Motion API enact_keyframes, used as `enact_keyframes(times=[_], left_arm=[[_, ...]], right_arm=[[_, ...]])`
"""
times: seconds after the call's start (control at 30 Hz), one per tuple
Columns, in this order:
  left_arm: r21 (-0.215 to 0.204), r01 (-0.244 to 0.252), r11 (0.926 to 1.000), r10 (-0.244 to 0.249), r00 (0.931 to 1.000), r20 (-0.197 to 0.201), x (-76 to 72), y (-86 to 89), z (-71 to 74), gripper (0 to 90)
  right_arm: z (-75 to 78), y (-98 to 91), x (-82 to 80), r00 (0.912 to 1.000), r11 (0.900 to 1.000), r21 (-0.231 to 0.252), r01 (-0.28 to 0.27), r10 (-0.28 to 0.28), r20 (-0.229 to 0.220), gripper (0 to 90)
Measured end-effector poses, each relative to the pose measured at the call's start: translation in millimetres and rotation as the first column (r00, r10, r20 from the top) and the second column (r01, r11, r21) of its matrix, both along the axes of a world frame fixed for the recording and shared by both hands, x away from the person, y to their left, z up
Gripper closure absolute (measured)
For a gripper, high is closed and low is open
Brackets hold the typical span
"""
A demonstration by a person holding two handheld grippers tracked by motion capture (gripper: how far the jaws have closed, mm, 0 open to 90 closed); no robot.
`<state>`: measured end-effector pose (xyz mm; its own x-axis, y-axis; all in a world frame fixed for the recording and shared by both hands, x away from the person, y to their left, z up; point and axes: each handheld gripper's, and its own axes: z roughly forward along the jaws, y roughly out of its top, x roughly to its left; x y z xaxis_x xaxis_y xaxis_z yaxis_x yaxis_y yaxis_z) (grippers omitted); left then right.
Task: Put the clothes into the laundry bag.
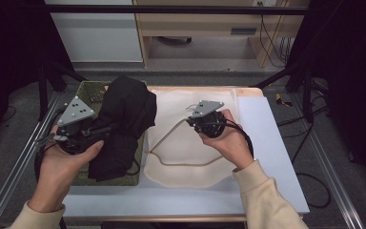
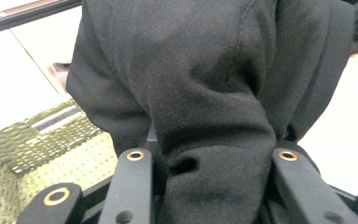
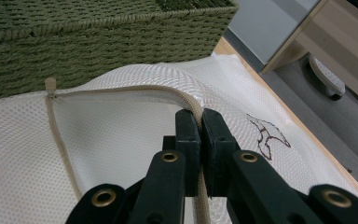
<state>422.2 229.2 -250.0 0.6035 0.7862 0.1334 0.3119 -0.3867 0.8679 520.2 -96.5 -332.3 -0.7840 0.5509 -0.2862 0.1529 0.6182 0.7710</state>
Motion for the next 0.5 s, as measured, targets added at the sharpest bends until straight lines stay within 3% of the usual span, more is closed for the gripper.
enact_keyframes(times=[0.17,0.5], left_arm=[[-0.031,0.049,0.9983,-0.05,0.9987,-0.013,-6.8,-12.9,-4.5,64.5],[0.008,0.115,0.9933,-0.115,0.9933,-0.008,-20.5,-38.2,-11.6,64.4]], right_arm=[[3.1,1.8,2.5,0.9999,1.0,-0.005,-0.007,0.007,-0.012,86.5],[10.1,2.6,4.3,0.9996,0.9999,-0.012,-0.009,0.009,-0.026,86.5]])
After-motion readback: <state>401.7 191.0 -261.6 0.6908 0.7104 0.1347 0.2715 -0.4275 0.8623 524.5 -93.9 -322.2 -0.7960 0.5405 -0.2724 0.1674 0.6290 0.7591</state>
